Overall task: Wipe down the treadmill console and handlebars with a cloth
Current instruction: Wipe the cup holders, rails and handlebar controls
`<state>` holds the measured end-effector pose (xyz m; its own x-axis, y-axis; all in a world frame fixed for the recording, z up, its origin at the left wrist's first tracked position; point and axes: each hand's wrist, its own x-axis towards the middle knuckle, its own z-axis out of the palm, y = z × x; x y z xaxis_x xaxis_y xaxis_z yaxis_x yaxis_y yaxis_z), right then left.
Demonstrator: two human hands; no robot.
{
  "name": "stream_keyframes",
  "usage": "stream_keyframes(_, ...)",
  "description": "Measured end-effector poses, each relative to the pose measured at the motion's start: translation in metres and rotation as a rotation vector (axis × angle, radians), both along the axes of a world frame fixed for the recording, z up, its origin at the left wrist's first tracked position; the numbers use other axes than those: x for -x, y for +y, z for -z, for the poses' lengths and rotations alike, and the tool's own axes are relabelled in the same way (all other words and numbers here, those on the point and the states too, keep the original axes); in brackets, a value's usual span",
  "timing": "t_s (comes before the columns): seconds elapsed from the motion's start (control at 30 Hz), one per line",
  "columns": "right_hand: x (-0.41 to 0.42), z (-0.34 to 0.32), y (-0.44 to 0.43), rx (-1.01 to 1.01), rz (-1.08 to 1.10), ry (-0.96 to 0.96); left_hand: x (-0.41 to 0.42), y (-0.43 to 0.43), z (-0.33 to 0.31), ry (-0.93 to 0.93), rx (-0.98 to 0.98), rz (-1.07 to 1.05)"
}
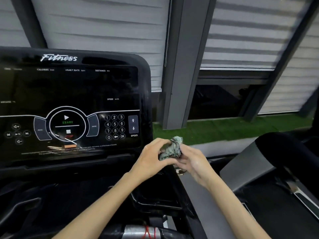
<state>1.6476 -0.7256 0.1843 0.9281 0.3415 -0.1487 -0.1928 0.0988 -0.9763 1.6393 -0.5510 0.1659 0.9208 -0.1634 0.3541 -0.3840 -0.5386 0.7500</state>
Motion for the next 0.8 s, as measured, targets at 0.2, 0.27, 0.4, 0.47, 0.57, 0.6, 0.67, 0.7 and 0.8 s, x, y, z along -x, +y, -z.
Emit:
stream_keyframes(0.2,0.005,-0.017,0.000,0.186,0.093,-0.106,-0.002,0.004,-0.023,0.175,0.314,-0.047)
stream_keyframes(0.27,0.006,-0.020,-0.003,0.216,0.098,-0.114,0.002,0.009,-0.031,0.224,0.442,-0.028)
stream_keyframes(0.4,0.011,-0.021,-0.005,0.222,0.117,-0.119,0.007,0.011,-0.043,0.297,0.437,0.039)
stream_keyframes(0.47,0.013,-0.021,-0.004,0.239,0.144,-0.131,0.008,0.007,-0.043,0.344,0.340,0.115)
stream_keyframes(0.57,0.017,-0.025,-0.003,0.280,0.122,-0.158,0.009,0.001,-0.043,0.310,0.220,0.044)
stream_keyframes(0.6,0.018,-0.027,-0.004,0.305,0.103,-0.160,0.007,0.001,-0.044,0.273,0.197,0.002)
stream_keyframes(0.67,0.018,-0.033,-0.006,0.338,0.102,-0.166,0.002,0.006,-0.046,0.227,0.189,-0.040)
stream_keyframes(0.7,0.018,-0.036,-0.009,0.344,0.110,-0.184,0.001,0.009,-0.047,0.227,0.197,-0.044)
stream_keyframes(0.8,0.014,-0.045,-0.013,0.408,0.138,-0.340,-0.002,0.014,-0.053,0.245,0.182,-0.048)
